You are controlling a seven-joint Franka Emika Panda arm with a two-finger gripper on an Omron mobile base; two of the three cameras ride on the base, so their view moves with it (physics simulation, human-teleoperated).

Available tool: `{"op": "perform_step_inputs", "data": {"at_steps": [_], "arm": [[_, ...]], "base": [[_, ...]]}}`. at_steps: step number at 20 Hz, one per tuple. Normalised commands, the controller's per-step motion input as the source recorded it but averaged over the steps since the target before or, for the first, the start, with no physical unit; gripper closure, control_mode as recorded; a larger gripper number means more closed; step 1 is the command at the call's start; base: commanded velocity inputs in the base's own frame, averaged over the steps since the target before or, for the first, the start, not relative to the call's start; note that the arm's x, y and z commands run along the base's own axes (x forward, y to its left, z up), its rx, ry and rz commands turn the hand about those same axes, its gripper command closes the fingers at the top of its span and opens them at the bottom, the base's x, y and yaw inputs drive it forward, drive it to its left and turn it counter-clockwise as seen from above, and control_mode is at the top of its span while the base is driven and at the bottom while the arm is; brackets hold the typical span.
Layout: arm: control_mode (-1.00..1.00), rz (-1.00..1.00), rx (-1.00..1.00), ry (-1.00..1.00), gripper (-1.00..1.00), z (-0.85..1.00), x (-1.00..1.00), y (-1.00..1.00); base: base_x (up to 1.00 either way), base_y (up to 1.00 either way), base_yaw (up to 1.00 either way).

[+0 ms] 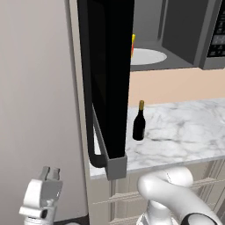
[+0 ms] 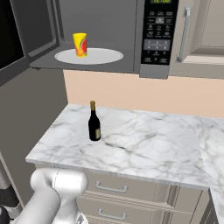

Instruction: Place the microwavable item in the microwave. Then, close the microwave door and press the start button.

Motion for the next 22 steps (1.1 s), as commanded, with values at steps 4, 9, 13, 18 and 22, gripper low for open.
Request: {"op": "perform_step_inputs", "data": {"at_steps": [4, 9, 13, 18, 22], "arm": [[-1.00, -0.12, 0.00, 0.20, -1.00, 0.49, 0.03, 0.01], [-1.00, -0.13, 0.04, 0.17, -1.00, 0.47, 0.00, -0.09], [-1.00, -0.17, 0.09, 0.12, -1.00, 0.38, -0.03, -0.54], [-1.00, -0.16, 0.11, 0.03, -1.00, 0.38, -0.13, -0.80], [-1.00, -0.04, 0.12, -0.02, -1.00, 0.44, -0.14, -0.95]], "base": [[0.00, 0.00, 0.00], [0.00, 0.00, 0.00], [0.00, 0.00, 0.00], [0.00, 0.00, 0.00], [0.00, 0.00, 0.00]]}}
